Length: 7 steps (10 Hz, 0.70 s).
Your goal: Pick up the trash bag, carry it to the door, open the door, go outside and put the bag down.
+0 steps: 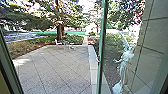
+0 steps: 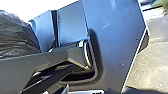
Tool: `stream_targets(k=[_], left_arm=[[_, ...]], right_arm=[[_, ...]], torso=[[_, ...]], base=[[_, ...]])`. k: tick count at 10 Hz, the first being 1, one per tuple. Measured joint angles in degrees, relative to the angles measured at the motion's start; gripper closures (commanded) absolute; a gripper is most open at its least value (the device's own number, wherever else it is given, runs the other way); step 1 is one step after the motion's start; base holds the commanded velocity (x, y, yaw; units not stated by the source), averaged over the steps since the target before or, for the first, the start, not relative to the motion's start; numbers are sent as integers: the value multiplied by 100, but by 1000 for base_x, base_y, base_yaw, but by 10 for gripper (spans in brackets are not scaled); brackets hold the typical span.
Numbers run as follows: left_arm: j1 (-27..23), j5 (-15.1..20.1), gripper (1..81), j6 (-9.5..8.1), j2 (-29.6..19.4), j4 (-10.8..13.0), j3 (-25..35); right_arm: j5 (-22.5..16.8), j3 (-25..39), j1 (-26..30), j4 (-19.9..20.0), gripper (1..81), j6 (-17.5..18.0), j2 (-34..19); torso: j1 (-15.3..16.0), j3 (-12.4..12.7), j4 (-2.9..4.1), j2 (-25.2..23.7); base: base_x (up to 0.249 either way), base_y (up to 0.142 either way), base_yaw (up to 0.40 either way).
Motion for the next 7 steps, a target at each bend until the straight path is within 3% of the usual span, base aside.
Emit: stream_targets(k=[7], left_arm=[[-5,-16,811,17,72,0,38]], right_arm=[[15,-68,13,0,10,2,-127]], torso=[[0,2,0,-4]], base=[[110,0,0]])
